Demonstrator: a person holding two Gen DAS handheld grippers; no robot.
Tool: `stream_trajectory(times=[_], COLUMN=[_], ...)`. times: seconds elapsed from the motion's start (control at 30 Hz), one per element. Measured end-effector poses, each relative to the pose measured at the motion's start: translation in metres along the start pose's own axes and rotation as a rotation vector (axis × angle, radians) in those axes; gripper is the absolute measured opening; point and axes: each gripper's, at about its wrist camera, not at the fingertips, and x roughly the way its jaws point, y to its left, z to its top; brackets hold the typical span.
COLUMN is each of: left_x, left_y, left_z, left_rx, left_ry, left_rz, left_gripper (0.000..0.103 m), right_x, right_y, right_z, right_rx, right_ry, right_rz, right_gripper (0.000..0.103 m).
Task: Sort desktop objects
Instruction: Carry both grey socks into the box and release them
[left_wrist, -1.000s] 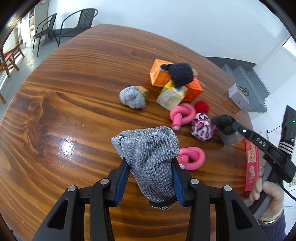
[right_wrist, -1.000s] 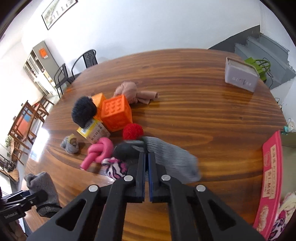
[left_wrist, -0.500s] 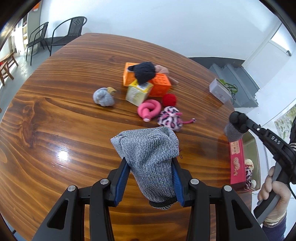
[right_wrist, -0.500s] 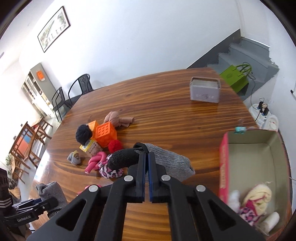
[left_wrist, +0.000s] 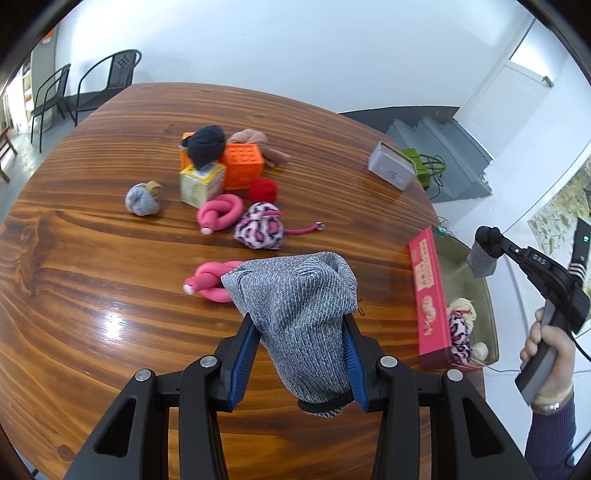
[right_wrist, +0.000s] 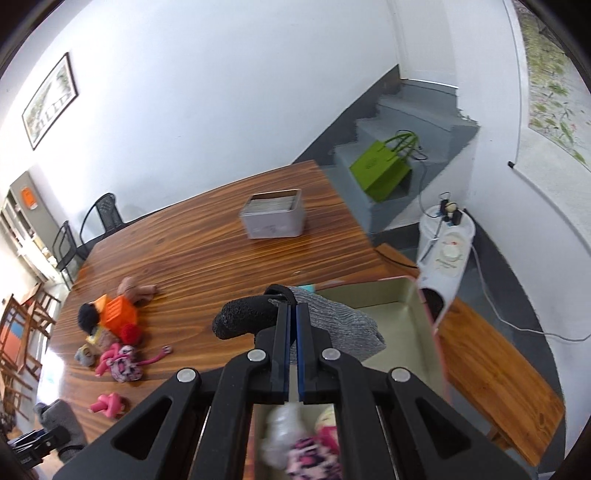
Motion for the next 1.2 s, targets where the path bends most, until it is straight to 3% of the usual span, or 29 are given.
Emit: stream_trajectory(times=[0.27,0.63,0.8,0.87,1.2], left_x=[0.009,0.020,0.028,0.030,0.048], left_y=[-0.028,-0.060,-0.083,-0.093,-0.147], left_z=[-0.005,-0.004,0.003,0.006,0.023], left_rx=[0.014,0.039,0.085,0.103,0.199], left_ry=[0.005,0.014,0.020,0.023,0.043], left_rz=[0.003,0.003,-0.031,-0.044,-0.138], left_gripper=[0.045,0.045,0.045,0.045,0.045], right_x=[0.031,0.073,0.065,0.056,0.009], right_y=[-0.038,-0.053,-0.063,-0.068,-0.096], right_z=[0.017,0.008,0.006,0.006,-0.006], right_rx=[-0.018,-0.050,-0.023,-0.004,0.079], right_ry=[0.033,0.152,0.141,0.126,0.078], right_rz=[-0.057,-0.015,0.000,0.008,0.025], right_gripper=[0.003,0.006,0.051,0.064,0.069])
